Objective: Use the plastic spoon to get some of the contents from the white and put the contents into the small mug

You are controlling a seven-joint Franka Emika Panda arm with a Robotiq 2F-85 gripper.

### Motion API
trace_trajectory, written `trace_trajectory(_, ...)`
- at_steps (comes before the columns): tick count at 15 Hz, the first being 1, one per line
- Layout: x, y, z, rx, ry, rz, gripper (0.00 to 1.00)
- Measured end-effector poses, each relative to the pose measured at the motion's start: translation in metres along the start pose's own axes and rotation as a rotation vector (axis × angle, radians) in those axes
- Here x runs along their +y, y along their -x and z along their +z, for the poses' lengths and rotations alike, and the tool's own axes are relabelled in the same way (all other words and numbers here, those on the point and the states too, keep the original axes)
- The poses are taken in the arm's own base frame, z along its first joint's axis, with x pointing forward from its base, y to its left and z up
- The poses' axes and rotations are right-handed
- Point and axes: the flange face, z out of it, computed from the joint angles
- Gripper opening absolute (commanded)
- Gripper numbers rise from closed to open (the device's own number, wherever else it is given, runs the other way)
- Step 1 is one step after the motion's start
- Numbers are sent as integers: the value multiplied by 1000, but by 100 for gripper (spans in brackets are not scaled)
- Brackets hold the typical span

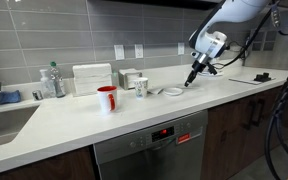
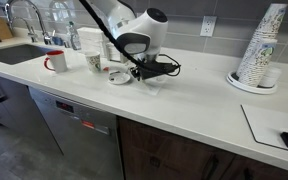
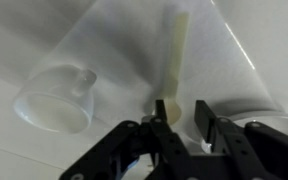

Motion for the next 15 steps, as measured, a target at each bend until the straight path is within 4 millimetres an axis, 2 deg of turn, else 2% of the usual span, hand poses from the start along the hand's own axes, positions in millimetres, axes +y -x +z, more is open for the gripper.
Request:
trace_trajectory(4, -12, -15, -22, -36, -90, -43, 98)
trace_trajectory(5, -19, -18, -34, -45, -136, -36, 100)
trace_trajectory(8, -37, -21, -78, -117, -182, 25, 100)
trace_trajectory(11, -54, -22, -119, -218, -127, 126, 100)
trace_trajectory(13, -72, -29, -137, -282, -99, 189, 100)
trace_trajectory(15, -96, -44, -144, -340, -75, 241, 100)
